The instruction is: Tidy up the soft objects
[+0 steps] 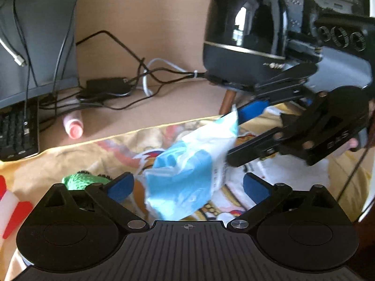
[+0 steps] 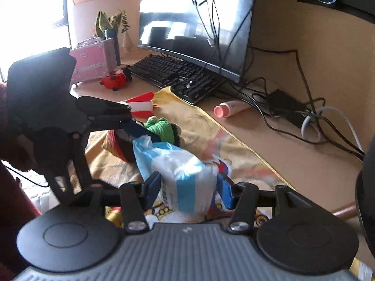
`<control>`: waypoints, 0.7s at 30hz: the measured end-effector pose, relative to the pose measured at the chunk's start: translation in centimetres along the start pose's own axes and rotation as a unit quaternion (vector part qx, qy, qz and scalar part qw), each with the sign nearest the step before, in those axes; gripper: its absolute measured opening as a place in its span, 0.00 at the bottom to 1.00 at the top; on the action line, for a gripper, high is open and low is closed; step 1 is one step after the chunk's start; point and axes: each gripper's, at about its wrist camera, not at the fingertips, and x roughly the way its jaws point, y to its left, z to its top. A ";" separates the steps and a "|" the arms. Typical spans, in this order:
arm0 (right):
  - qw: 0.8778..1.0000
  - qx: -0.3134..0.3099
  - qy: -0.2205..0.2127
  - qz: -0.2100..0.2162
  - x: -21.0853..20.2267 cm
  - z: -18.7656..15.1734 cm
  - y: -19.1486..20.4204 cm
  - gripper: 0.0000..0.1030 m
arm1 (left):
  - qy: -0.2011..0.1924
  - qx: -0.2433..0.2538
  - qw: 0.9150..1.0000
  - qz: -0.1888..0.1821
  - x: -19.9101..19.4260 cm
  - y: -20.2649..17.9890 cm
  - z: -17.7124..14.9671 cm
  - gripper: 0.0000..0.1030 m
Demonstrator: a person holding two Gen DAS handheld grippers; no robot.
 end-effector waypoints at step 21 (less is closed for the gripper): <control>0.971 0.022 0.184 -0.150 -0.6 -5.0 3.7 0.07 | 0.065 -0.046 0.997 0.021 0.0 -3.2 0.9 0.76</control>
